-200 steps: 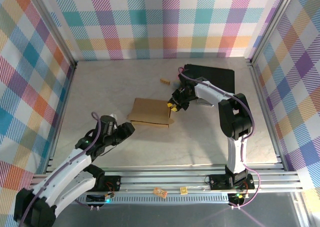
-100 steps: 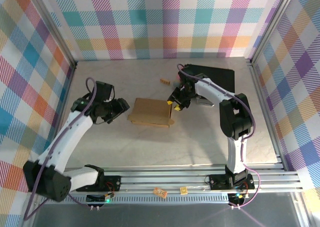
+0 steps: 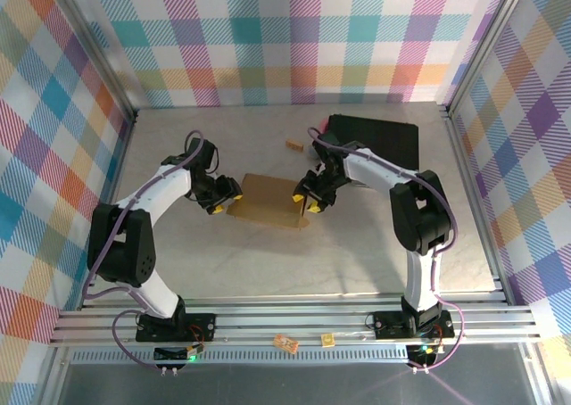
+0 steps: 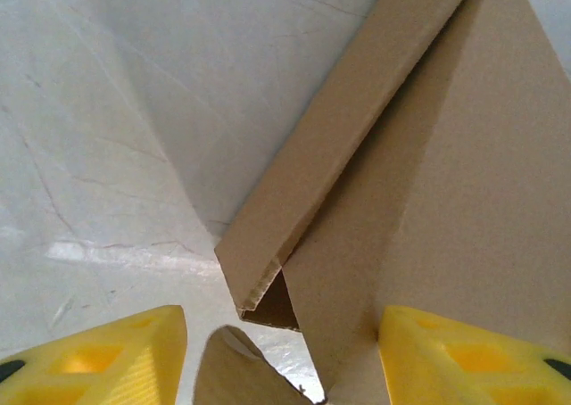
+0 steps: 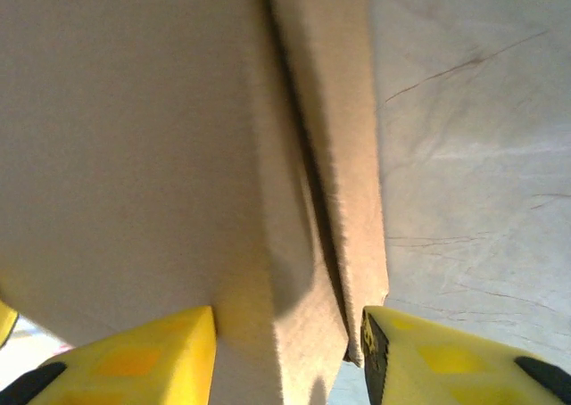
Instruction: Fold the paper box
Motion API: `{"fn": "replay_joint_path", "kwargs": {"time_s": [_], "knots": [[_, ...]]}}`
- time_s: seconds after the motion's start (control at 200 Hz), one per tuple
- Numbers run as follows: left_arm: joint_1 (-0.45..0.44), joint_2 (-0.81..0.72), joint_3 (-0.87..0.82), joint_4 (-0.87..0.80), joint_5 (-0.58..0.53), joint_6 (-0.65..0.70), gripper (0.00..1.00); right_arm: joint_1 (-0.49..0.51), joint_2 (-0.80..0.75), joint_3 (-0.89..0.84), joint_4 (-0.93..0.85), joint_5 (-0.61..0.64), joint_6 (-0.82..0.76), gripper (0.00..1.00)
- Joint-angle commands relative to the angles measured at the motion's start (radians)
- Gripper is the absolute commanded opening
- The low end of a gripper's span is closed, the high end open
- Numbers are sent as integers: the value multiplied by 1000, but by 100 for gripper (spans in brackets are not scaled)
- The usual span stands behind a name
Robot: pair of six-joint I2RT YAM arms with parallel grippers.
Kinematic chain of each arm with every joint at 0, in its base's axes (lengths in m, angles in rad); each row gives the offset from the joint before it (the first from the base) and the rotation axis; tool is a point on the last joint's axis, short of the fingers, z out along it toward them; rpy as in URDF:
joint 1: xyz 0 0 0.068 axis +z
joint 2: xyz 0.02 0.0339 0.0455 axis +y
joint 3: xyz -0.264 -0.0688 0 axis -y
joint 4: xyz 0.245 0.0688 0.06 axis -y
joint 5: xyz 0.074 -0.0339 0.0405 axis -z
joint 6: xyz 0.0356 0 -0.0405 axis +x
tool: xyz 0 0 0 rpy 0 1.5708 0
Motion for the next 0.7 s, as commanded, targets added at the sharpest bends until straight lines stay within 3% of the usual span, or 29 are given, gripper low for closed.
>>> {"fn": "replay_joint_path", "kwargs": {"time_s": [0.0,0.35,0.57,0.695], "knots": [[-9,26,-51,28,21,44,54,9,29,-16,-6,-22,-29,42],[-22,52,-120,72,20,49,41,8,68,-14,-53,54,-105,37],[-22,-61,-28,-6,-25,48,49,7,89,54,-104,82,-182,35],[-19,-37,56,-57,-53,104,48,6,104,98,-140,107,-218,33]]}}
